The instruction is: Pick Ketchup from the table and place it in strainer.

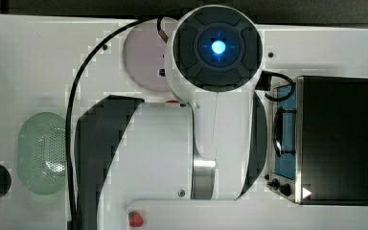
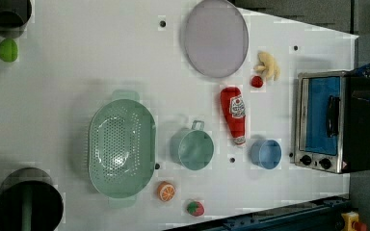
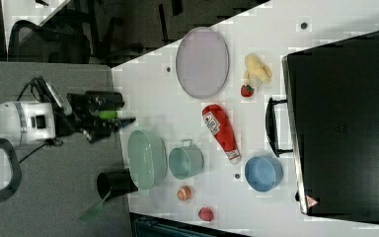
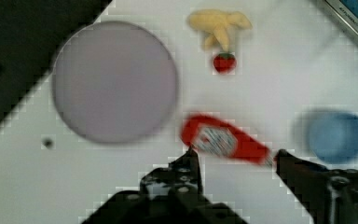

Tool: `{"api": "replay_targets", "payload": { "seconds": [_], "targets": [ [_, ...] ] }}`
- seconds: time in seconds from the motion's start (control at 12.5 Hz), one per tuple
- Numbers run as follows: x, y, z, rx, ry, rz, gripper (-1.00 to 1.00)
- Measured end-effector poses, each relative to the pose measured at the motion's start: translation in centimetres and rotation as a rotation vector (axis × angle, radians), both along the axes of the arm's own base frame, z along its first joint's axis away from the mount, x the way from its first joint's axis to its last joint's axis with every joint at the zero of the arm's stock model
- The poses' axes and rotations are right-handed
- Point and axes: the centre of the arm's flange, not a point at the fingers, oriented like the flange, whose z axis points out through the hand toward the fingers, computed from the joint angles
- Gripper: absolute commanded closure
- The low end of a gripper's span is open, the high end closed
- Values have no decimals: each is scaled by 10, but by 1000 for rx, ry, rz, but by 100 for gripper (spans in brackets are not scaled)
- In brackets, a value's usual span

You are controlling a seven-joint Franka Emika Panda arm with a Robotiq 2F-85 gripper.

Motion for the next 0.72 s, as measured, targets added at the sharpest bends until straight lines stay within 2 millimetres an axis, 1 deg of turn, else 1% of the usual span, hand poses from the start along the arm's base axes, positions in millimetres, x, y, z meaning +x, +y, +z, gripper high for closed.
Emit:
{"api": "replay_targets", "payload": {
  "seconds": [0.08,0.16,0.24,0.32,0.4,0.48,0.56,0.64,0.72],
  "targets": [
    [-36,2,-10,9,120,-2,-59],
    [-73,5,-8,1,188,-1,-81],
    [-96,7,9,-8,173,-1,-100],
    [-108,11,32,-10,115,0,-100],
    [-114,15,55,-6,57,4,-100],
    [-114,19,73,-10,11,10,-100],
    [-111,22,82,-11,-19,16,-100],
    [-108,22,78,-11,-16,16,-100],
    [-101,21,66,-2,-1,27,-100]
  ]
}}
